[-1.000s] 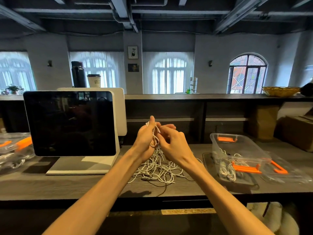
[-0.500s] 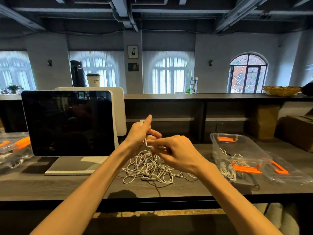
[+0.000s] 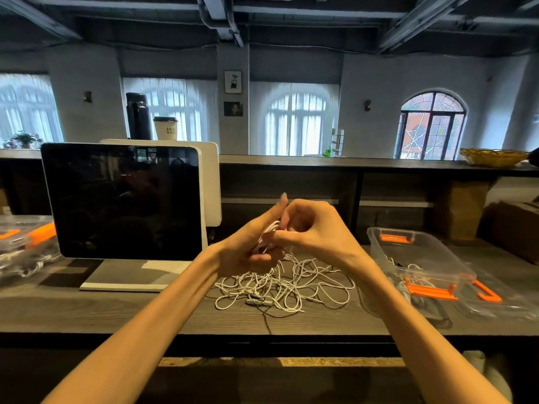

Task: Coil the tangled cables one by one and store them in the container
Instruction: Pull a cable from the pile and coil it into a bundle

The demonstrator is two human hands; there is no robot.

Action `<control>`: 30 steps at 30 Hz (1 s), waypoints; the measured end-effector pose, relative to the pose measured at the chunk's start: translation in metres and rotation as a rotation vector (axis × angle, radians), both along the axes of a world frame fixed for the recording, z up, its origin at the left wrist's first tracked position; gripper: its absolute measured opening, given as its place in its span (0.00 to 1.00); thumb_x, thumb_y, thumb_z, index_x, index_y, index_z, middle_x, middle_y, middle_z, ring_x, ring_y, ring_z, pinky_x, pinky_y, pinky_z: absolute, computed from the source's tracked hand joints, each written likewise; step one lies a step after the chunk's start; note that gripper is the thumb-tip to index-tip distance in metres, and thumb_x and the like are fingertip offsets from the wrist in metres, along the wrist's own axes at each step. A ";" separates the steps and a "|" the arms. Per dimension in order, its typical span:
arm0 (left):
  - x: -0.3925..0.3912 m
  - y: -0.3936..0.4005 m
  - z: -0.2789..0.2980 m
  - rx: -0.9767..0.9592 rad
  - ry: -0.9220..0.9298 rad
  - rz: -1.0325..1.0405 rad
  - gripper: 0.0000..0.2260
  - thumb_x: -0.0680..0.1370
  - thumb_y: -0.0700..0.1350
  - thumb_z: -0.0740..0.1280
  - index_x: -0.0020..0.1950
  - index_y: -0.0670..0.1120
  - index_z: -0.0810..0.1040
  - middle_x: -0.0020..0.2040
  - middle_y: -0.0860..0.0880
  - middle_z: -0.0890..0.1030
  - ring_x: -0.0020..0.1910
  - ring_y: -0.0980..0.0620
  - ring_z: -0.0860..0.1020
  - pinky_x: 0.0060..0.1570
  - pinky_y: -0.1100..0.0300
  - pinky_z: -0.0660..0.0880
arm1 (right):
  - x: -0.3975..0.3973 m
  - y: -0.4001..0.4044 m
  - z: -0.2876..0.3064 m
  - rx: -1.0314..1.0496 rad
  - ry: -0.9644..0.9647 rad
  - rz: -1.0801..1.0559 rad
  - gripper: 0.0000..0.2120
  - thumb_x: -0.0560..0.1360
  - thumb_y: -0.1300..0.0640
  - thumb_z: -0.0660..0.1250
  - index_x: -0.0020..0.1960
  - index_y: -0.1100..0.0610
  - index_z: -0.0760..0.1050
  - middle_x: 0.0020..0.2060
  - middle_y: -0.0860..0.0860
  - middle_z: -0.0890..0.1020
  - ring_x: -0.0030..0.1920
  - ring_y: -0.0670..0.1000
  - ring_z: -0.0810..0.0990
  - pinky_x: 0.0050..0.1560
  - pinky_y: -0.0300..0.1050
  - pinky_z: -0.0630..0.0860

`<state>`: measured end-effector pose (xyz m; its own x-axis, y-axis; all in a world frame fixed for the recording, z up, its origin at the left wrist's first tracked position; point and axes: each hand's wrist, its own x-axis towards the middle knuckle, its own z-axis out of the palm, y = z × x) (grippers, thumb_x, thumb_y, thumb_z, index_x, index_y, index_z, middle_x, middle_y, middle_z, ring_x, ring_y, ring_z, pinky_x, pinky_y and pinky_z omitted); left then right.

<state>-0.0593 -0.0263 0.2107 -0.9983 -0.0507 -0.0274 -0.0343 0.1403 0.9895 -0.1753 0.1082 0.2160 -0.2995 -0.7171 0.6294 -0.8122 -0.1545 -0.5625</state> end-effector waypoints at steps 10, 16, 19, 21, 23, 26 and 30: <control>-0.004 -0.010 -0.004 0.260 0.292 0.321 0.24 0.83 0.61 0.58 0.33 0.47 0.67 0.22 0.51 0.65 0.19 0.56 0.60 0.22 0.65 0.57 | -0.021 0.001 -0.012 -0.040 -0.212 -0.032 0.15 0.82 0.47 0.65 0.43 0.55 0.82 0.29 0.44 0.79 0.33 0.45 0.80 0.39 0.42 0.79; -0.024 0.001 -0.007 0.133 0.398 0.697 0.24 0.83 0.61 0.55 0.46 0.42 0.78 0.29 0.47 0.74 0.24 0.54 0.69 0.26 0.64 0.66 | 0.011 -0.007 -0.017 -0.019 -0.174 0.020 0.10 0.83 0.52 0.65 0.47 0.57 0.80 0.32 0.52 0.83 0.31 0.51 0.85 0.33 0.44 0.83; -0.026 0.010 0.001 0.148 0.419 0.660 0.24 0.84 0.61 0.54 0.50 0.44 0.82 0.42 0.44 0.85 0.44 0.46 0.85 0.47 0.54 0.80 | 0.010 -0.012 -0.021 -0.041 -0.087 -0.049 0.10 0.83 0.56 0.65 0.45 0.57 0.80 0.29 0.49 0.81 0.27 0.46 0.80 0.29 0.40 0.77; -0.023 0.013 0.004 0.252 0.409 0.559 0.22 0.84 0.59 0.54 0.50 0.44 0.79 0.44 0.44 0.86 0.51 0.45 0.86 0.55 0.48 0.80 | 0.010 -0.015 -0.027 -0.038 -0.025 -0.062 0.10 0.83 0.58 0.66 0.44 0.55 0.81 0.30 0.46 0.80 0.28 0.45 0.78 0.31 0.39 0.75; -0.021 0.015 0.006 0.422 0.437 0.478 0.20 0.84 0.58 0.56 0.43 0.45 0.74 0.32 0.47 0.79 0.44 0.45 0.86 0.52 0.46 0.80 | 0.012 -0.016 -0.032 -0.051 0.018 -0.045 0.09 0.83 0.58 0.66 0.48 0.53 0.83 0.33 0.45 0.82 0.31 0.46 0.79 0.32 0.41 0.75; -0.023 0.011 0.008 0.569 0.500 0.537 0.20 0.85 0.56 0.56 0.38 0.46 0.69 0.24 0.51 0.66 0.22 0.56 0.73 0.42 0.53 0.82 | 0.015 -0.010 -0.032 -0.024 0.057 0.000 0.09 0.83 0.53 0.65 0.52 0.54 0.84 0.35 0.50 0.83 0.32 0.51 0.79 0.35 0.50 0.78; -0.021 0.001 0.016 0.623 0.533 0.622 0.20 0.85 0.56 0.56 0.37 0.46 0.68 0.24 0.52 0.65 0.19 0.58 0.63 0.19 0.68 0.62 | 0.009 0.005 -0.028 0.128 0.170 -0.070 0.16 0.82 0.43 0.64 0.45 0.52 0.82 0.34 0.49 0.83 0.35 0.49 0.82 0.42 0.57 0.80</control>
<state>-0.0805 -0.0251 0.2264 -0.6906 -0.6910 0.2136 0.5396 -0.2955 0.7884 -0.1658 0.1132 0.1881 -0.2485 -0.7755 0.5804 -0.9031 -0.0311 -0.4282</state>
